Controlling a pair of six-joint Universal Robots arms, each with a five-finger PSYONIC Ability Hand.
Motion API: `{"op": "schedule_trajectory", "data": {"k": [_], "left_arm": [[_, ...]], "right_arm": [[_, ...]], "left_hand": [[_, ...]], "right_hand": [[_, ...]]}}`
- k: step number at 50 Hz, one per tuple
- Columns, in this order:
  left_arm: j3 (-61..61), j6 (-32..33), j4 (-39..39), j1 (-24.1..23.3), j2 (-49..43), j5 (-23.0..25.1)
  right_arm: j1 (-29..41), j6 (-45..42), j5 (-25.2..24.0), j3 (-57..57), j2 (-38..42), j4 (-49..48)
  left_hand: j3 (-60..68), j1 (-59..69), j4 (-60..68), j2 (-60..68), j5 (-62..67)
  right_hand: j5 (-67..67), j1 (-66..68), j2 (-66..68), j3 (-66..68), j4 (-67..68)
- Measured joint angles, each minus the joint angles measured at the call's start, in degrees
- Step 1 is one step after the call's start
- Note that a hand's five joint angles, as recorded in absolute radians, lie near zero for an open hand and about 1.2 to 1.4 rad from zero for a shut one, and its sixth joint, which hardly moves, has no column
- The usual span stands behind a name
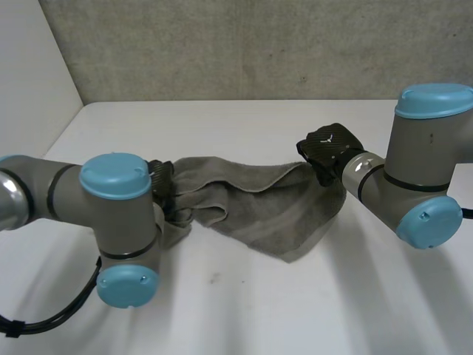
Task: Fold the towel.
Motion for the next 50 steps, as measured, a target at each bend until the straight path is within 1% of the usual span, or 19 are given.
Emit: {"op": "schedule_trajectory", "data": {"k": [11,26,28,31,33,34,37,38,39,41,44,46,47,50], "left_arm": [[-3.6,0.0,0.4,3.2,2.3,0.6],[-8.3,0.0,0.1,4.5,6.2,1.4],[-8.8,0.0,0.0,4.6,6.8,2.2],[-9.9,0.0,0.0,4.8,7.7,5.0],[-10.5,0.0,0.0,5.1,8.1,7.5],[-10.6,0.0,0.0,5.3,8.2,8.1],[-10.3,0.2,-0.1,6.6,8.2,11.8],[-9.2,0.6,-0.3,7.7,8.1,13.9],[-8.7,0.9,-0.5,8.2,8.1,14.7],[-5.4,2.5,-1.5,10.4,7.7,18.4],[-0.3,5.0,-3.5,12.5,6.9,22.0],[6.9,7.7,-6.4,14.1,5.7,25.2],[9.2,8.4,-7.3,14.5,5.3,26.1],[21.5,10.8,-11.3,15.6,2.9,29.3]], "right_arm": [[0.0,-0.9,0.0,-0.2,0.7,0.0],[-0.3,-1.0,0.8,-1.0,1.3,-0.6],[-0.3,-1.1,1.0,-1.1,1.4,-0.8],[-0.4,-1.7,1.4,-1.1,1.7,-1.3],[-0.5,-2.2,1.6,-1.1,1.8,-1.5],[-0.5,-2.3,1.7,-1.1,1.8,-1.5],[-0.5,-2.7,1.8,-1.2,1.8,-1.6],[-0.5,-2.8,1.9,-1.4,1.7,-1.6],[-0.5,-2.9,1.9,-1.6,1.7,-1.7],[-0.5,-2.9,1.9,-2.8,1.5,-1.9],[-0.5,-2.7,1.9,-5.1,1.5,-2.4],[-0.4,-2.5,1.9,-8.8,1.6,-3.2],[-0.3,-2.5,1.9,-10.0,1.7,-3.4],[-0.1,-2.2,2.2,-16.5,2.4,-5.6]], "left_hand": [[-0.1,-0.1,-0.1,0.0,0.0],[0.1,0.0,0.1,0.1,0.1],[2.2,2.8,2.2,2.9,2.1],[17.1,17.8,17.2,17.8,17.2],[24.1,23.6,23.9,24.1,23.5],[24.6,24.1,24.7,24.6,24.2],[27.6,26.8,27.7,27.7,26.9],[28.4,27.4,28.4,28.4,27.6],[28.6,27.5,28.7,28.7,27.8],[29.1,27.9,29.1,29.1,28.3],[29.4,28.2,29.4,29.4,28.6],[29.5,28.2,29.5,29.5,28.6],[29.5,28.2,29.5,29.6,28.6],[29.6,28.4,29.7,29.7,28.8]], "right_hand": [[0.0,0.0,0.0,0.0,0.0],[0.0,0.0,0.0,0.0,0.0],[0.0,0.0,0.0,0.0,0.0],[0.0,0.0,0.0,0.0,0.0],[0.0,0.0,0.0,0.0,0.0],[0.0,0.0,0.0,0.0,0.0],[0.0,0.0,0.0,0.0,0.0],[0.0,0.0,0.0,0.0,0.0],[0.0,0.0,0.0,0.0,0.0],[0.0,0.0,0.0,0.0,0.0],[0.0,0.0,0.0,0.0,0.0],[0.0,0.0,0.0,0.0,0.0],[0.0,0.0,0.0,0.0,0.0],[0.0,0.0,0.0,0.0,0.0]]}}
